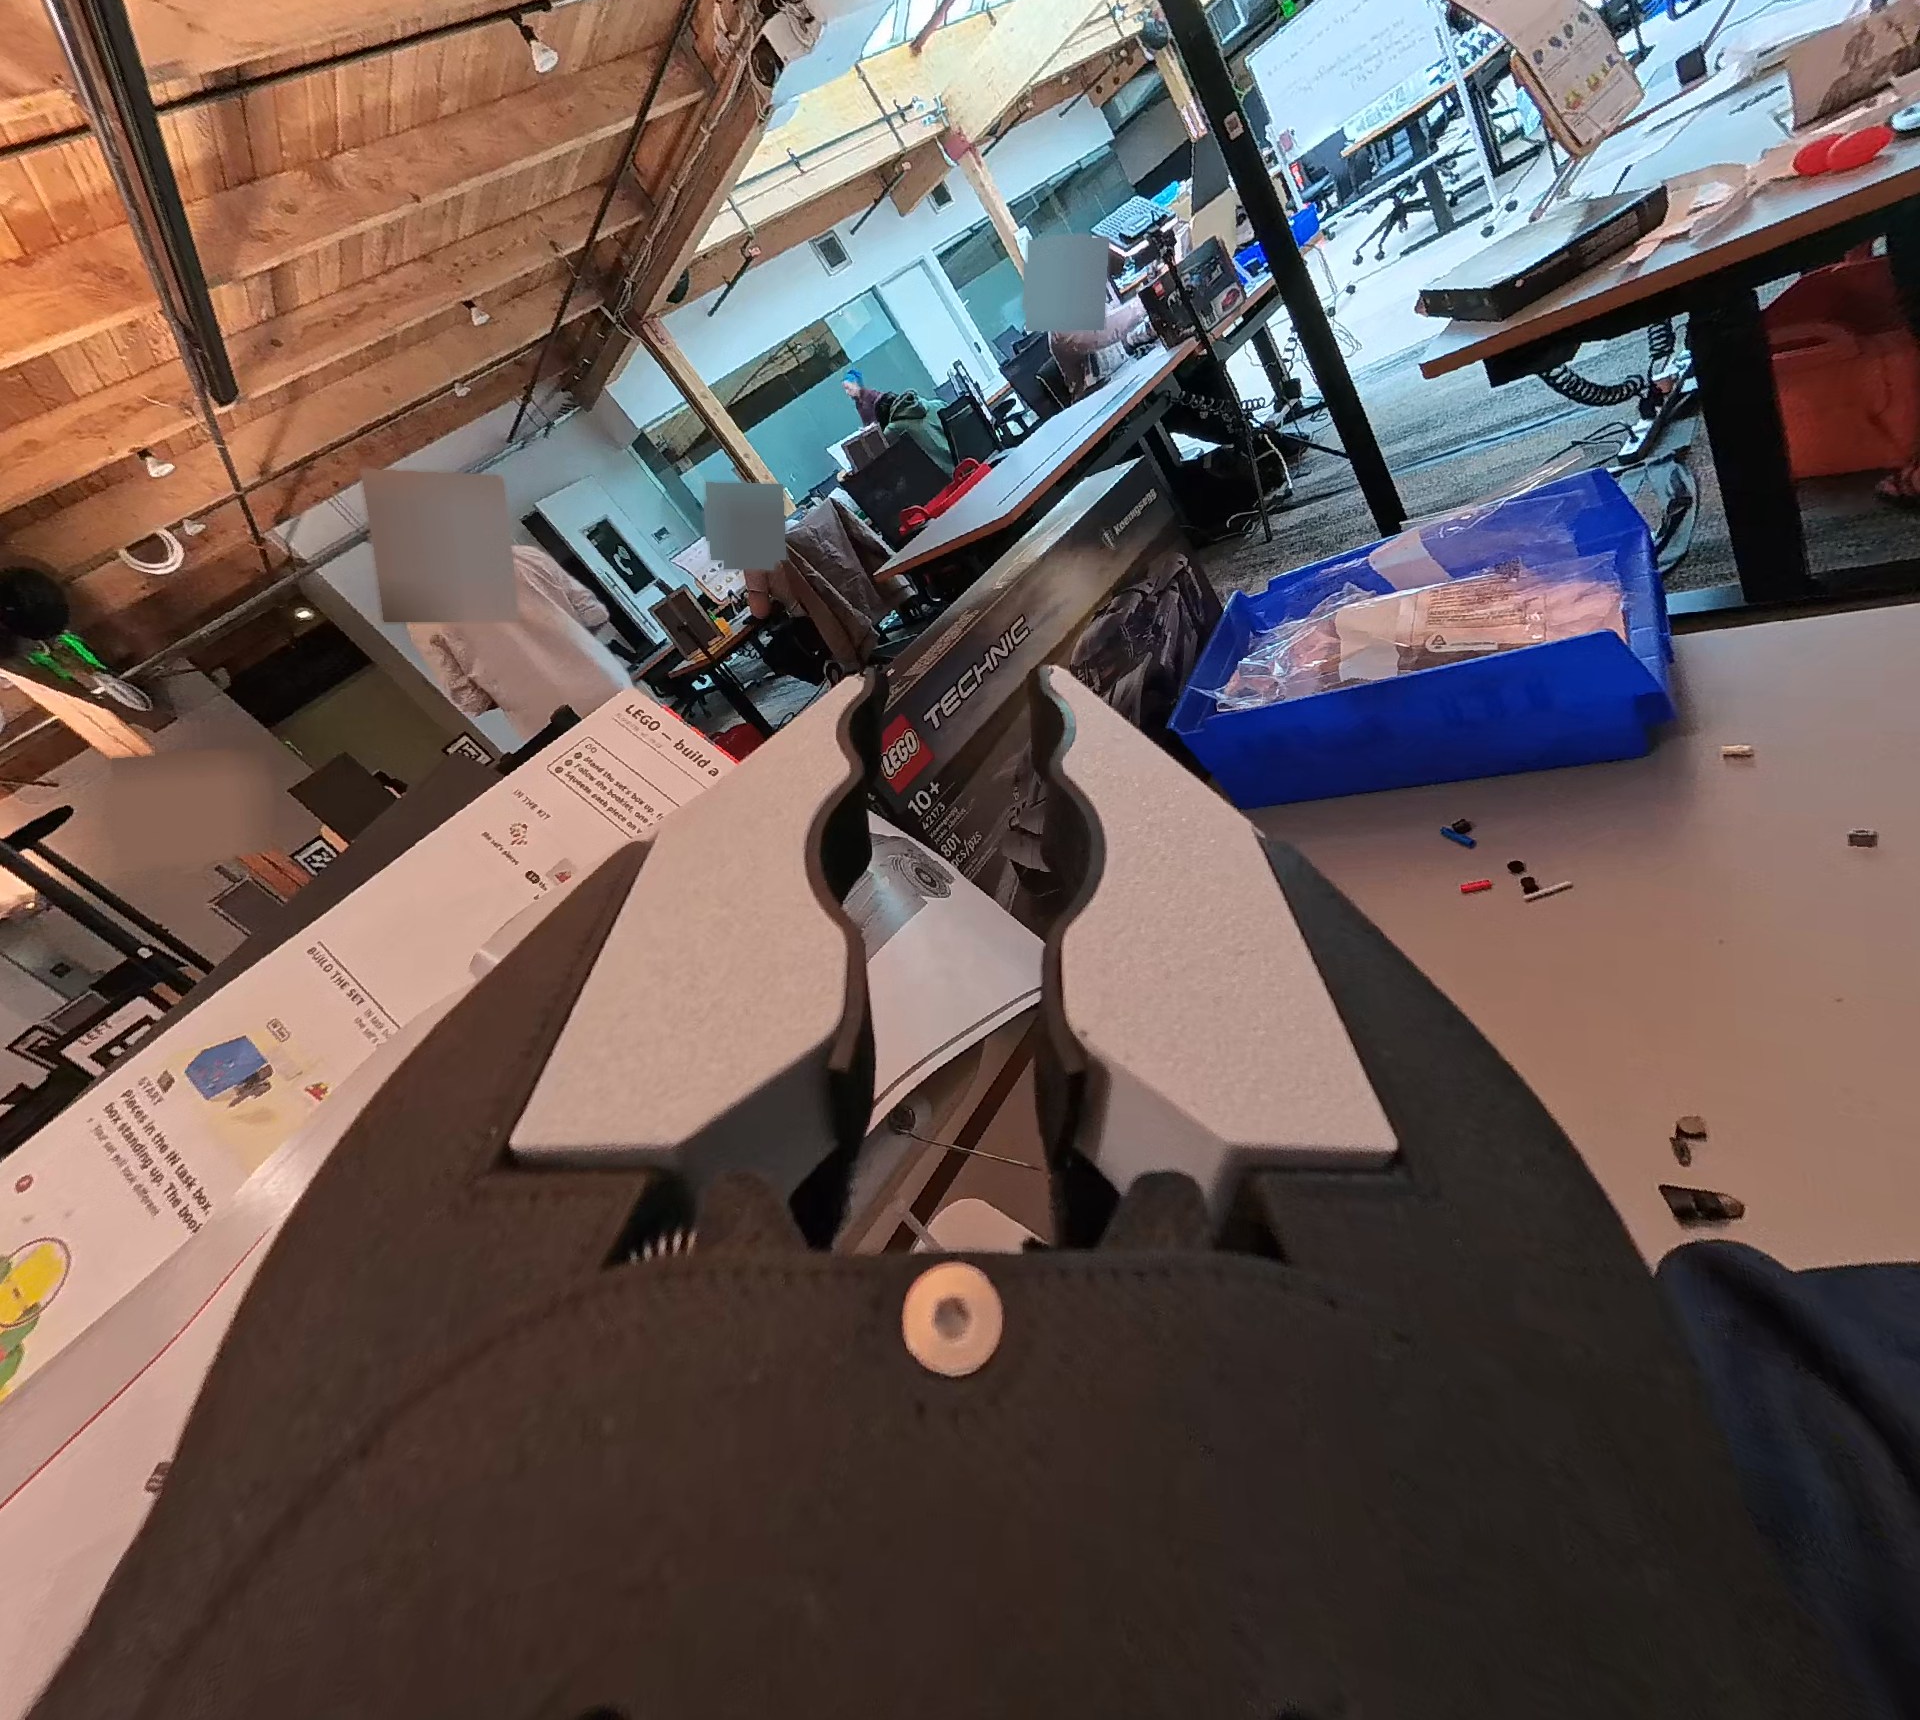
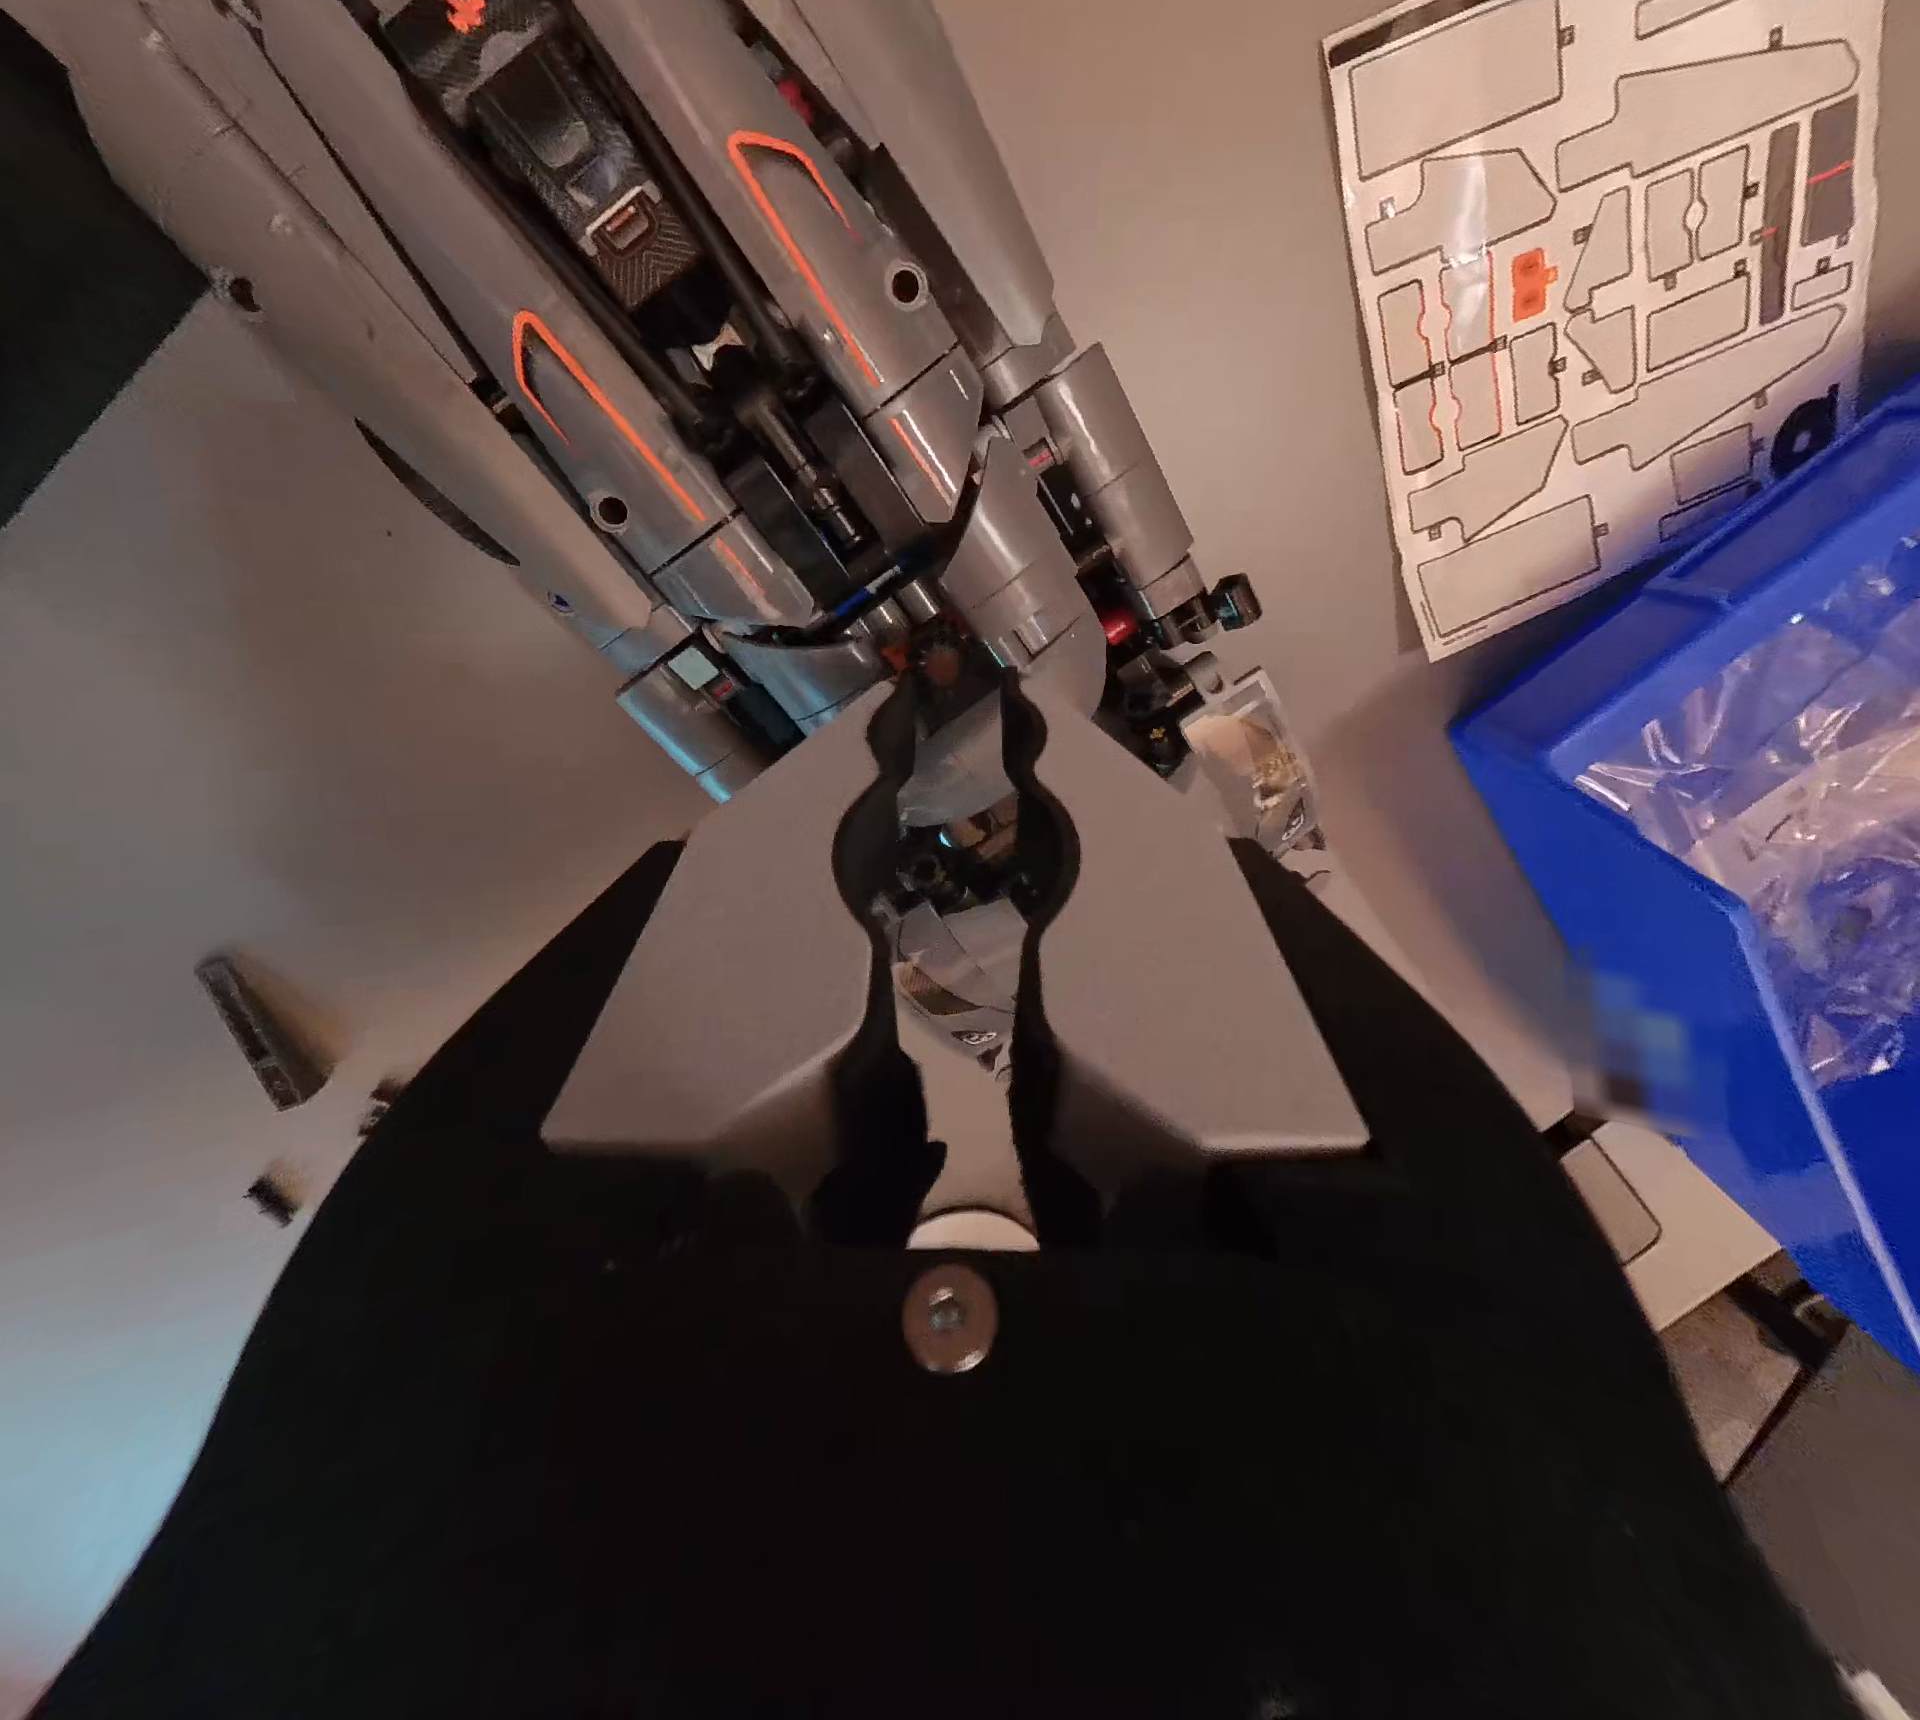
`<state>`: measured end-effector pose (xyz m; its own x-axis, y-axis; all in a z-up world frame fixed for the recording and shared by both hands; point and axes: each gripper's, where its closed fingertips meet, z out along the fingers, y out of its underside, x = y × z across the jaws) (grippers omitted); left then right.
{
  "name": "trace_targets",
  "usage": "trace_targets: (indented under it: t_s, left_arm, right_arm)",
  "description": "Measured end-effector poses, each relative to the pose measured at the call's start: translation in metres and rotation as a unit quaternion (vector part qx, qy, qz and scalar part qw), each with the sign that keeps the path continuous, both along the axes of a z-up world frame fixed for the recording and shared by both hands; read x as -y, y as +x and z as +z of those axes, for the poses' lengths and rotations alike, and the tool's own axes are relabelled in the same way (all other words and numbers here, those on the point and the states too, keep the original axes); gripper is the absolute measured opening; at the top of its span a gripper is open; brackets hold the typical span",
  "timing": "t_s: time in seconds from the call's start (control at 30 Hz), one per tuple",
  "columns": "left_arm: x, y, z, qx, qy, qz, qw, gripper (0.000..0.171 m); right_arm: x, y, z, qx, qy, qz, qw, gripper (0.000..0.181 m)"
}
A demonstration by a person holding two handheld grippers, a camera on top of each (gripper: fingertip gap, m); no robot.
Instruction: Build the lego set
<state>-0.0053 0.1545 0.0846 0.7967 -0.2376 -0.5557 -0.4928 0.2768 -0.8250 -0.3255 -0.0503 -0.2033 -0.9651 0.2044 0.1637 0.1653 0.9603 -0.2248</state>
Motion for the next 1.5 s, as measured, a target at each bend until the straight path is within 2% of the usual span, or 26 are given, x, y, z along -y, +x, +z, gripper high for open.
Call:
trace_targets:
  t_s: [0.2,0.43,0.5,0.6,0.8,0.83,0.97,1.07,1.37,1.43,1.5]
  left_arm:
    - [-0.001,0.004,-0.002,-0.007,-0.001,-0.001,1.000,0.025]
    - [-0.001,0.004,-0.003,-0.008,-0.001,-0.002,1.000,0.025]
    - [-0.001,0.004,-0.002,-0.008,0.000,-0.001,1.000,0.025]
    - [-0.001,0.003,-0.002,-0.008,0.000,-0.001,1.000,0.025]
    - [0.001,0.003,0.000,-0.007,0.002,-0.001,1.000,0.024]
    - [0.002,0.003,0.000,-0.007,0.002,-0.001,1.000,0.024]
    - [0.005,0.003,0.003,-0.007,0.007,-0.002,1.000,0.024]
    - [0.007,0.002,0.006,-0.005,0.011,-0.002,1.000,0.024]
    - [0.006,0.002,0.005,-0.006,0.010,-0.004,1.000,0.024]
    - [0.006,0.003,0.006,-0.006,0.011,-0.005,1.000,0.024]
    - [0.006,0.003,0.005,-0.007,0.010,-0.004,1.000,0.024]
  right_arm:
    - [0.001,-0.002,0.001,-0.011,-0.001,0.010,1.000,0.017]
    - [0.004,0.003,-0.001,0.006,-0.006,0.011,1.000,0.008]
    - [0.004,0.004,-0.001,0.023,-0.009,-0.016,1.000,0.008]
    - [0.005,0.005,-0.002,0.067,-0.023,-0.092,0.993,0.007]
    - [0.007,0.008,-0.001,0.101,-0.047,-0.194,0.975,0.007]
    - [0.006,0.008,-0.001,0.100,-0.044,-0.192,0.975,0.007]
    - [0.003,0.004,-0.001,0.031,-0.007,-0.098,0.995,0.010]
    - [0.004,0.003,0.000,0.015,-0.002,-0.061,0.998,0.014]
    - [0.014,0.004,0.006,0.003,-0.038,-0.005,0.999,0.018]
    - [0.011,0.001,0.002,-0.001,-0.021,-0.005,1.000,0.021]
    - [0.012,0.001,-0.002,0.000,-0.016,0.001,1.000,0.017]
